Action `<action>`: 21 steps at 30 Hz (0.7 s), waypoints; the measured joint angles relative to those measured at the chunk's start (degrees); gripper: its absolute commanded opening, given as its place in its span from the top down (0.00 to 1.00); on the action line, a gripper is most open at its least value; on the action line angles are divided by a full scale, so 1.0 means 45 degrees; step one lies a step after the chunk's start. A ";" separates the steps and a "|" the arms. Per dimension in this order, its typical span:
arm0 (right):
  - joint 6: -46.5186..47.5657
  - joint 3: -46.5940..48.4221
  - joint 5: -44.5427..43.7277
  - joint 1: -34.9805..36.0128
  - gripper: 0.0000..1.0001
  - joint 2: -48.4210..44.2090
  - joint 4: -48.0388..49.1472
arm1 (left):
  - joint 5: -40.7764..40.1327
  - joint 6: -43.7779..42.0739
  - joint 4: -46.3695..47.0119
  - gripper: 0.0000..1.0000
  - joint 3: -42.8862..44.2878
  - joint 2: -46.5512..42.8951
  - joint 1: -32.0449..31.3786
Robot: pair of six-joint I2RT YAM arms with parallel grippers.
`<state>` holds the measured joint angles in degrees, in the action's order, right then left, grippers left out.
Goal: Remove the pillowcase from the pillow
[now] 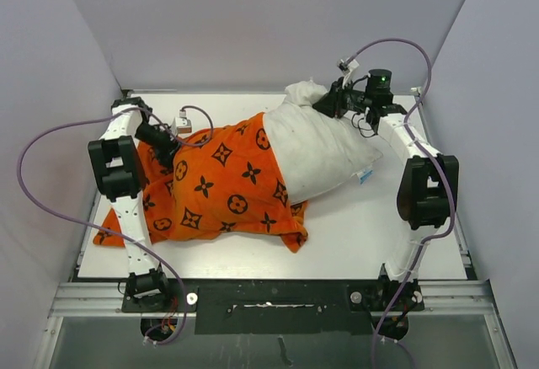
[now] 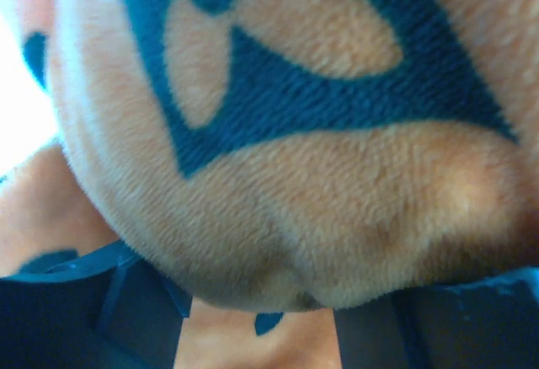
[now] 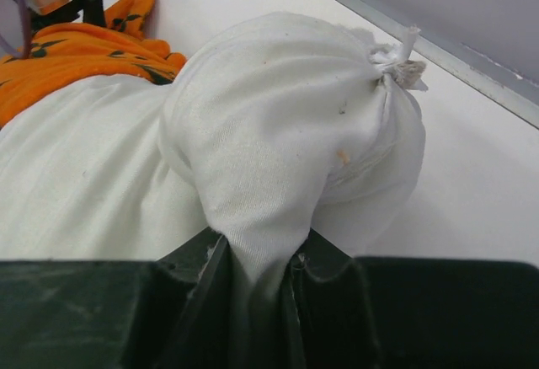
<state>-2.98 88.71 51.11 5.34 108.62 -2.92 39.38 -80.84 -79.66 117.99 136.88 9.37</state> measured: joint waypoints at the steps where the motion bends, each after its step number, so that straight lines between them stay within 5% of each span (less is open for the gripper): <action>1: -0.0102 0.0024 -0.0243 0.0034 1.00 0.0092 -0.0087 | 0.0078 -0.0092 -0.0058 0.65 -0.0325 -0.0034 0.0029; 3: -0.0228 0.0024 -0.0860 0.0063 1.00 0.0155 -0.0311 | 0.0282 -0.0053 0.0257 1.00 -0.1433 -0.0243 0.0155; 12: -0.0903 -0.0588 -0.3381 0.0087 1.00 -0.0112 -0.0296 | 0.0792 0.1486 0.2710 1.00 -0.5610 -0.3206 0.1549; 21: -0.2244 -0.2574 -0.5100 0.0053 1.00 -0.1977 0.0937 | 0.1481 0.2584 0.3779 1.00 -0.6096 -0.5484 0.3376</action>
<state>-13.08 77.12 28.16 5.58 99.72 1.30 46.04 -69.21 -62.65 90.56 112.20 24.56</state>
